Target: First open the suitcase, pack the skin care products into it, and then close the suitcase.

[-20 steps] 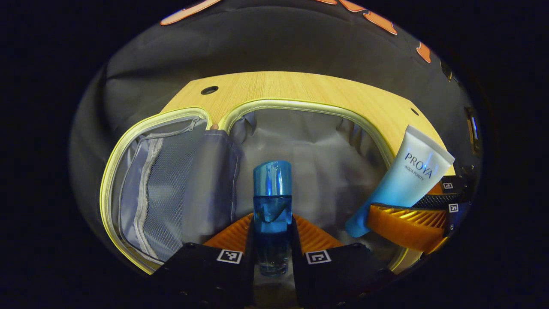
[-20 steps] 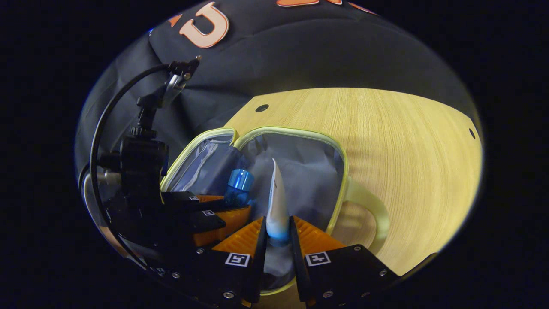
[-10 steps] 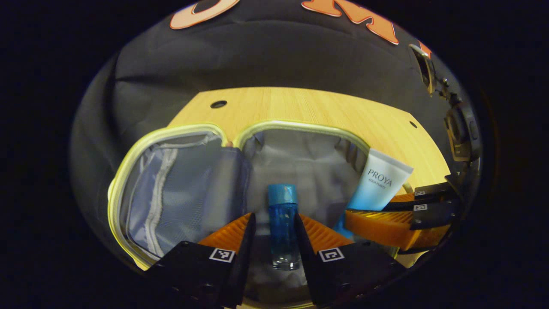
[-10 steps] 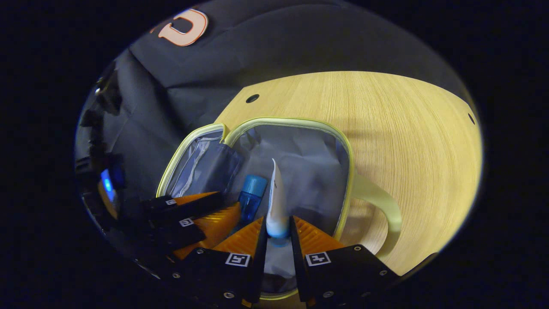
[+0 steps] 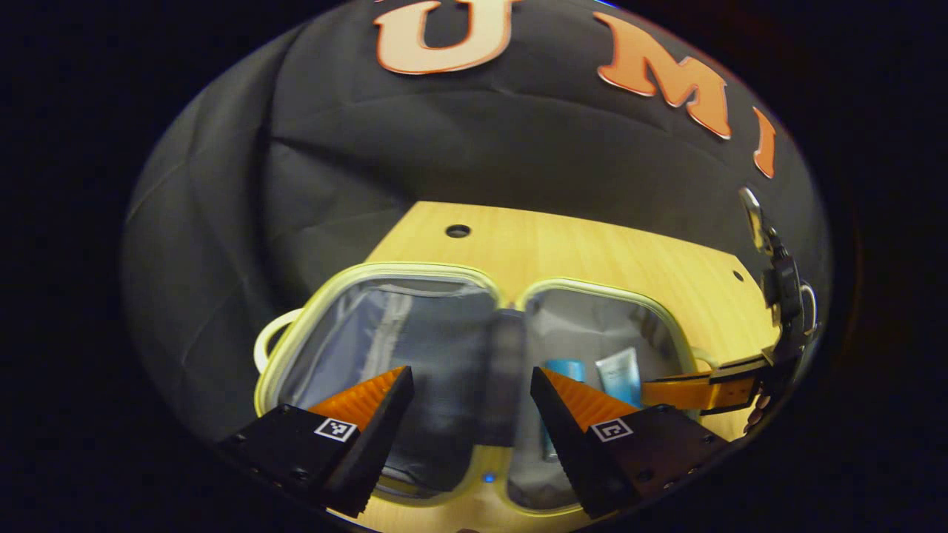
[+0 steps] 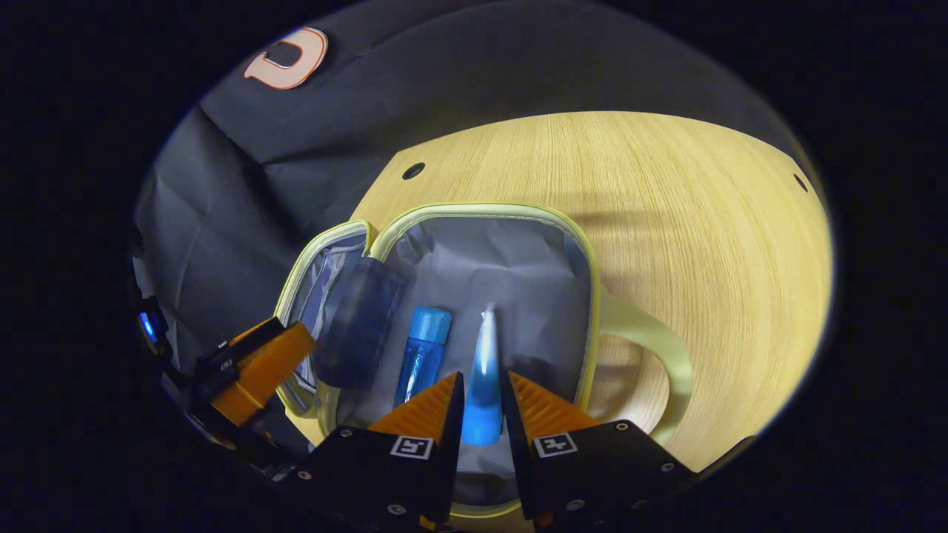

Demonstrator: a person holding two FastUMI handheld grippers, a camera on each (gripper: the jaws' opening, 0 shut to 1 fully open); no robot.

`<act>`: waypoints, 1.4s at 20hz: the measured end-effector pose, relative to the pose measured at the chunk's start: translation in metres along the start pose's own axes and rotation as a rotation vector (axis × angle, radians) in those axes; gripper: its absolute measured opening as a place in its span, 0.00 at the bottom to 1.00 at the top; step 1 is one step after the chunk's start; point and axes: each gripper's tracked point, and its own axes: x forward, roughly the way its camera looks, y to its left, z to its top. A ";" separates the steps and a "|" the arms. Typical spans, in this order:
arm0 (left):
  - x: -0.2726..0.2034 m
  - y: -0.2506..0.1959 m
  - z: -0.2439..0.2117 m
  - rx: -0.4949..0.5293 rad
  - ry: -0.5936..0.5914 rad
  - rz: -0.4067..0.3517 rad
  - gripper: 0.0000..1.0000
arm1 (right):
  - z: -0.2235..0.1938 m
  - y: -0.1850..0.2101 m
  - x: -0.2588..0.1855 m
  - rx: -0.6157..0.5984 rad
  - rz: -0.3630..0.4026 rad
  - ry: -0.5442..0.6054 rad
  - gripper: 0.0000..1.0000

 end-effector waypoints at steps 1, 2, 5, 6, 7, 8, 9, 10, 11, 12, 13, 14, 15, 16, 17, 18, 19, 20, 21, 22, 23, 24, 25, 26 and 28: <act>0.001 0.015 0.000 -0.028 -0.007 0.025 0.99 | 0.001 -0.001 -0.002 -0.003 -0.003 -0.009 0.35; 0.003 0.029 0.000 -0.053 -0.010 0.043 0.99 | 0.002 -0.001 -0.007 -0.004 -0.007 -0.019 0.46; -0.006 0.064 0.001 -0.093 -0.030 0.097 0.97 | 0.014 -0.008 -0.034 -0.008 -0.041 -0.097 0.54; -0.008 0.076 0.000 -0.105 -0.033 0.111 0.97 | 0.020 -0.011 -0.041 -0.014 -0.063 -0.137 0.67; -0.010 0.089 -0.003 -0.119 -0.034 0.122 0.97 | 0.028 -0.016 -0.051 -0.018 -0.085 -0.174 0.66; -0.011 0.099 -0.003 -0.137 -0.038 0.132 0.98 | 0.035 -0.021 -0.061 -0.018 -0.108 -0.209 0.82; -0.010 0.110 -0.005 -0.159 -0.041 0.141 0.98 | 0.040 -0.027 -0.076 -0.017 -0.130 -0.242 0.85; -0.011 0.121 -0.004 -0.185 -0.054 0.151 0.98 | 0.046 -0.032 -0.088 -0.015 -0.148 -0.276 0.90; -0.010 0.132 -0.004 -0.210 -0.068 0.151 0.98 | 0.052 -0.039 -0.099 -0.015 -0.170 -0.315 0.92; -0.008 0.142 -0.006 -0.232 -0.066 0.158 0.97 | 0.059 -0.047 -0.111 -0.018 -0.196 -0.354 0.95; -0.008 0.155 -0.010 -0.253 -0.065 0.166 0.97 | 0.064 -0.058 -0.125 -0.019 -0.230 -0.380 0.95; -0.007 0.163 -0.012 -0.280 -0.064 0.169 0.97 | 0.067 -0.065 -0.137 -0.021 -0.256 -0.401 0.95; -0.005 0.172 -0.013 -0.312 -0.064 0.167 0.97 | 0.069 -0.072 -0.149 -0.022 -0.281 -0.413 0.95; -0.004 0.179 -0.014 -0.351 -0.065 0.159 0.97 | 0.068 -0.078 -0.157 -0.025 -0.302 -0.420 0.95; -0.002 0.185 -0.015 -0.396 -0.064 0.152 0.97 | 0.070 -0.083 -0.165 -0.030 -0.316 -0.425 0.95; 0.001 0.192 -0.017 -0.437 -0.067 0.146 0.97 | 0.070 -0.089 -0.172 -0.033 -0.332 -0.431 0.96; 0.007 0.197 -0.021 -0.478 -0.067 0.143 0.97 | 0.071 -0.097 -0.181 -0.030 -0.345 -0.439 0.96; 0.010 0.203 -0.025 -0.525 -0.070 0.136 0.97 | 0.075 -0.104 -0.189 -0.021 -0.360 -0.449 0.96; 0.017 0.209 -0.029 -0.576 -0.059 0.128 0.97 | 0.076 -0.113 -0.197 -0.006 -0.378 -0.454 0.96; 0.023 0.215 -0.033 -0.626 -0.055 0.122 0.99 | 0.077 -0.120 -0.204 0.012 -0.393 -0.460 0.96; 0.029 0.222 -0.035 -0.671 -0.053 0.119 0.98 | 0.079 -0.126 -0.212 0.027 -0.402 -0.470 0.96; 0.036 0.228 -0.038 -0.707 -0.048 0.112 0.97 | 0.083 -0.131 -0.217 0.034 -0.412 -0.487 0.96; 0.040 0.230 -0.038 -0.738 -0.045 0.090 0.98 | 0.087 -0.137 -0.224 0.035 -0.428 -0.503 0.96; 0.044 0.230 -0.035 -0.761 -0.050 0.059 0.98 | 0.089 -0.139 -0.229 0.032 -0.441 -0.515 0.96; 0.051 0.229 -0.028 -0.801 -0.063 0.013 0.96 | 0.093 -0.143 -0.240 0.012 -0.460 -0.539 0.95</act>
